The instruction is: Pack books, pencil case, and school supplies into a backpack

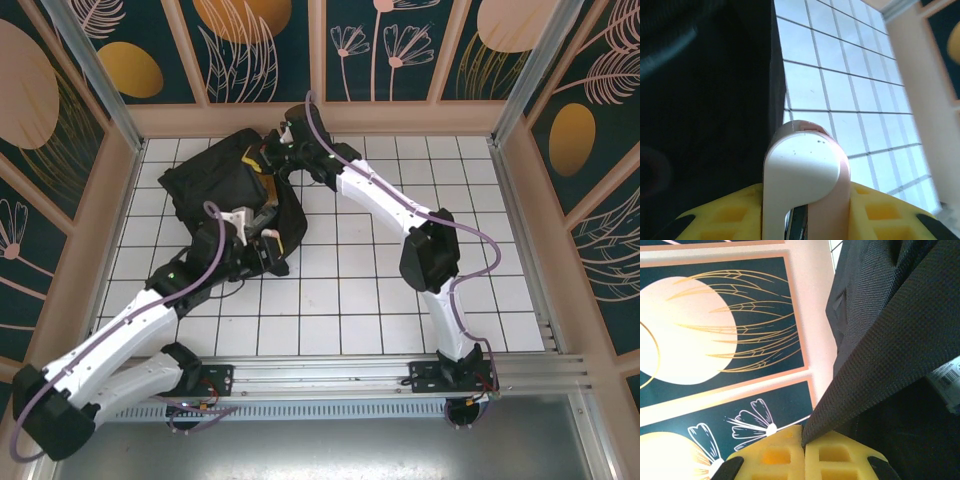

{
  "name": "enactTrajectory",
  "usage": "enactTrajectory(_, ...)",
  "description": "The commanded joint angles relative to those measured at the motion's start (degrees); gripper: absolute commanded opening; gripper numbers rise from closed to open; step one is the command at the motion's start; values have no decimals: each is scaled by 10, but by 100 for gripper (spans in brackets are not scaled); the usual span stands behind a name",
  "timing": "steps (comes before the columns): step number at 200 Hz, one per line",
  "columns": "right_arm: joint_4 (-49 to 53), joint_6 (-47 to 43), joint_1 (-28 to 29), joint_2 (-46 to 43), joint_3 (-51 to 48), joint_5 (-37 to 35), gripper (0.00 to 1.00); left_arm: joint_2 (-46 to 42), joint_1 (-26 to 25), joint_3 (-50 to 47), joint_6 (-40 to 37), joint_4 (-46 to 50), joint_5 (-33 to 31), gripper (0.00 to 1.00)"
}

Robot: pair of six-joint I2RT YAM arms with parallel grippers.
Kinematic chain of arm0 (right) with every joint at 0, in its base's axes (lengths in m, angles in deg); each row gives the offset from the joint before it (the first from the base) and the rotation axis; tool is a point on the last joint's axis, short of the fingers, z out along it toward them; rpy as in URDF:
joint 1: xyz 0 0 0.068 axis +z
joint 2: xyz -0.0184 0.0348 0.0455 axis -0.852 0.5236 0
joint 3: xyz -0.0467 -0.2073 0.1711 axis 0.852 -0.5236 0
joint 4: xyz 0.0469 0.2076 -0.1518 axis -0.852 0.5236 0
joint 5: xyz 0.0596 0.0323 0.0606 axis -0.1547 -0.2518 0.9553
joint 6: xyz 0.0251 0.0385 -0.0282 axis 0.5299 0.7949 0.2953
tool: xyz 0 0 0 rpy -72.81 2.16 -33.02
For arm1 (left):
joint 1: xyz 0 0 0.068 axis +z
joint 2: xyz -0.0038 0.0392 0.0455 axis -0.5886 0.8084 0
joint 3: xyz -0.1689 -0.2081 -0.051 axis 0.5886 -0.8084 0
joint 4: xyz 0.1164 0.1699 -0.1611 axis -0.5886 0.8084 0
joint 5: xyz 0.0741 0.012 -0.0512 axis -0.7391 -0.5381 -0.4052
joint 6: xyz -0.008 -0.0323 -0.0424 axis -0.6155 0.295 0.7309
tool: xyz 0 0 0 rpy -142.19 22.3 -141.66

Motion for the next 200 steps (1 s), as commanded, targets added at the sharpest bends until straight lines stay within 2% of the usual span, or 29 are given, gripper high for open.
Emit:
enactTrajectory(1, -39, 4, 12, -14, 40, 0, 0, 20, -5, 50, -86, 4, -161, 27)
enactTrajectory(24, -31, -6, 16, -28, 26, -1, 0, 46, -5, 72, -133, 6, -220, 26)
enactTrajectory(71, -34, -8, 18, -51, 11, -6, 0, 117, -5, 31, -160, -57, -252, 27)
enactTrajectory(132, -42, 3, 19, -62, 19, -8, 0, 184, -6, 33, -172, -88, -389, 37)
enactTrajectory(158, -45, 6, 23, -66, 22, -7, 0, 221, -6, 32, -206, -139, -457, 37)
enactTrajectory(174, -48, 6, 24, -69, 22, -8, 0, 246, -5, 23, -242, -189, -505, 45)
enactTrajectory(184, -49, 7, 25, -70, 22, -7, 0, 258, -3, 13, -263, -225, -540, 46)
enactTrajectory(200, -52, 8, 29, -73, 20, -6, 0, 277, 5, 11, -288, -264, -550, 46)
